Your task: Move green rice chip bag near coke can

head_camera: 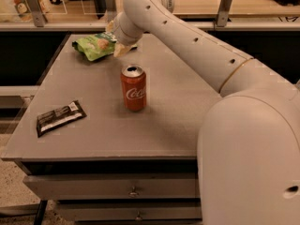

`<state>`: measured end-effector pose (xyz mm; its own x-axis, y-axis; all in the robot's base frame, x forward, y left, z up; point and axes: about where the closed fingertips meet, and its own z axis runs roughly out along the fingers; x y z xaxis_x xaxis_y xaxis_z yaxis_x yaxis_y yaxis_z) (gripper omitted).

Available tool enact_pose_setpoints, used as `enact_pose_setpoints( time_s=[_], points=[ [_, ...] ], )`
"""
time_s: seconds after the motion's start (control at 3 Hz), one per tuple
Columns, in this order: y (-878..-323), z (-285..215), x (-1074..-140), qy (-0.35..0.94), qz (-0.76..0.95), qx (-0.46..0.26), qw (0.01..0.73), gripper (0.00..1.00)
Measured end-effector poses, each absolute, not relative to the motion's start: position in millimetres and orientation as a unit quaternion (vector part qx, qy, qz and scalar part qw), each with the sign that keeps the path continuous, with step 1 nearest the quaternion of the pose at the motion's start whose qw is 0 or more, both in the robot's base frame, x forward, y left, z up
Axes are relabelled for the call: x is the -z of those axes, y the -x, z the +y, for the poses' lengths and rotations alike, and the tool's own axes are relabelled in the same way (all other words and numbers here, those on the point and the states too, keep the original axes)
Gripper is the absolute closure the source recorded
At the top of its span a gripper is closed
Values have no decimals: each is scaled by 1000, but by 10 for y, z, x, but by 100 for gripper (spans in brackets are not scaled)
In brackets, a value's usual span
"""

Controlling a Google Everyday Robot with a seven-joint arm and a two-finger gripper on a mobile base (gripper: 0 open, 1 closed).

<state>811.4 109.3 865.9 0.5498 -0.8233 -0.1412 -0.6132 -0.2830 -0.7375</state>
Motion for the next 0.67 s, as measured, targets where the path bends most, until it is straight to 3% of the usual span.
enact_pose_setpoints(
  time_s=[0.33,0.67],
  points=[
    [-8125,1196,-8650,790,448,128,398,62],
    [-8118,1290,-8623,792,442,121,403,76]
  ],
)
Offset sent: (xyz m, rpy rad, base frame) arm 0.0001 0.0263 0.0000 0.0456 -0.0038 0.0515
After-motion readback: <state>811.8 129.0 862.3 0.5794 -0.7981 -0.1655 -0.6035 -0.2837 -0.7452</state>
